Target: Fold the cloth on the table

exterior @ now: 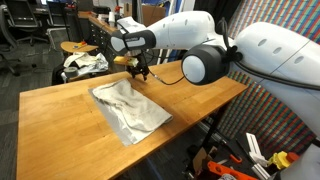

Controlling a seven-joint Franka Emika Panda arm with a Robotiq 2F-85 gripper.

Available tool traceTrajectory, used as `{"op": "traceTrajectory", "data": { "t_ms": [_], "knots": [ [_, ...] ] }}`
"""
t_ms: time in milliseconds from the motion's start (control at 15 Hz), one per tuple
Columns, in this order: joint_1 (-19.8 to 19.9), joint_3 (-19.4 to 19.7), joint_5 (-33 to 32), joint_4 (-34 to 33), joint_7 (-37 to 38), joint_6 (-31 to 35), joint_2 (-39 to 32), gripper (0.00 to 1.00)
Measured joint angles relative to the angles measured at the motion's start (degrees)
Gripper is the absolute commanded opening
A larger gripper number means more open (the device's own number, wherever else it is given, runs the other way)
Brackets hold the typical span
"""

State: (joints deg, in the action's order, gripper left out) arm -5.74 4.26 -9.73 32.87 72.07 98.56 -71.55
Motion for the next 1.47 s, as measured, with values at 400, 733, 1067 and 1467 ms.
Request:
{"op": "traceTrajectory", "data": {
  "t_ms": [400,733,1067,1467],
  "knots": [
    [0.32,-4.25,0.10,-0.74,-12.99,4.68,2.00,1.00],
    [-0.70,-8.70,0.10,-0.19,-25.31,4.73,2.78,1.00],
    [-1.39,-11.14,0.01,3.80,-38.41,5.82,3.00,1.00],
    [1.43,-12.64,0.01,15.62,-53.03,15.43,7.35,1.00]
  ]
}}
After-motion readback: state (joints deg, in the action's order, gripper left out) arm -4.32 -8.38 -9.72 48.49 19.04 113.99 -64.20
